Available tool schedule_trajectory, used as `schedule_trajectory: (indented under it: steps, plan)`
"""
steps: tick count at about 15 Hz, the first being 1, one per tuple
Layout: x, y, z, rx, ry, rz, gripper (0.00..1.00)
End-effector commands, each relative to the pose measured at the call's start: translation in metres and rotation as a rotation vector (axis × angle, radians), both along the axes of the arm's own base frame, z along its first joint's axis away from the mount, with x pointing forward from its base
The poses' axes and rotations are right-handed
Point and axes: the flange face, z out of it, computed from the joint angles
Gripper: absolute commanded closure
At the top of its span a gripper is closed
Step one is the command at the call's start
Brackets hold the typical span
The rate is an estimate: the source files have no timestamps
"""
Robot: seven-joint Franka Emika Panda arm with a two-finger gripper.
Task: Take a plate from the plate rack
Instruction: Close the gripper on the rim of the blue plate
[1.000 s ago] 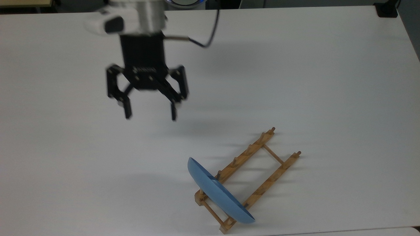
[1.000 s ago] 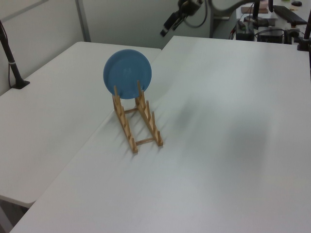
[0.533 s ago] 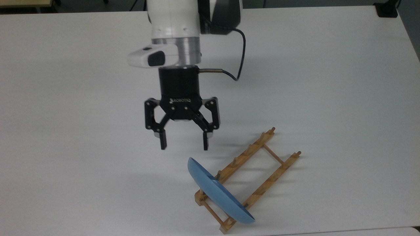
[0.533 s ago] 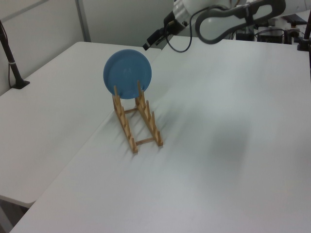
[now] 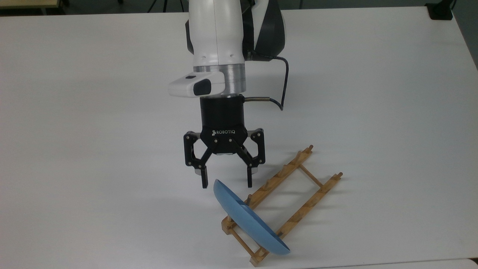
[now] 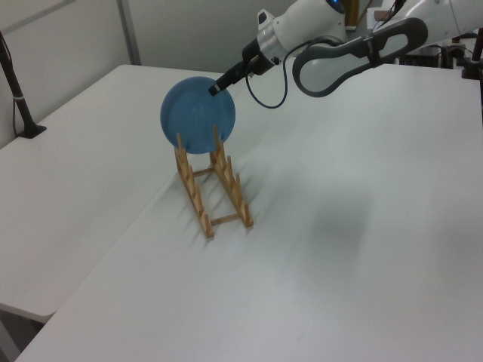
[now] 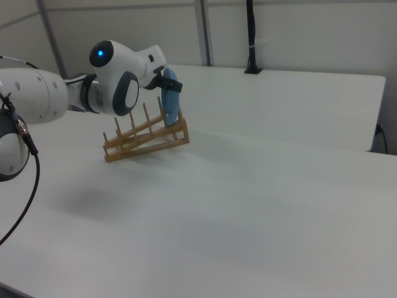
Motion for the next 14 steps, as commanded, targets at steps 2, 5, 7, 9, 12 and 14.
schedule_trajectory:
  steps: [2,5,7,9,12,14]
  plan:
    - [0.011,0.001,-0.008,-0.013,-0.022,-0.01,0.65]
    - [0.011,0.001,-0.008,-0.013,-0.02,-0.01,1.0]
    - [0.01,0.001,-0.006,-0.015,-0.022,-0.009,1.0]
    - [0.009,0.0,-0.004,-0.02,-0.024,-0.005,1.0]
    - [0.006,-0.003,0.014,-0.018,-0.047,-0.007,1.0]
    - [-0.001,-0.006,0.042,-0.006,-0.073,-0.012,1.0]
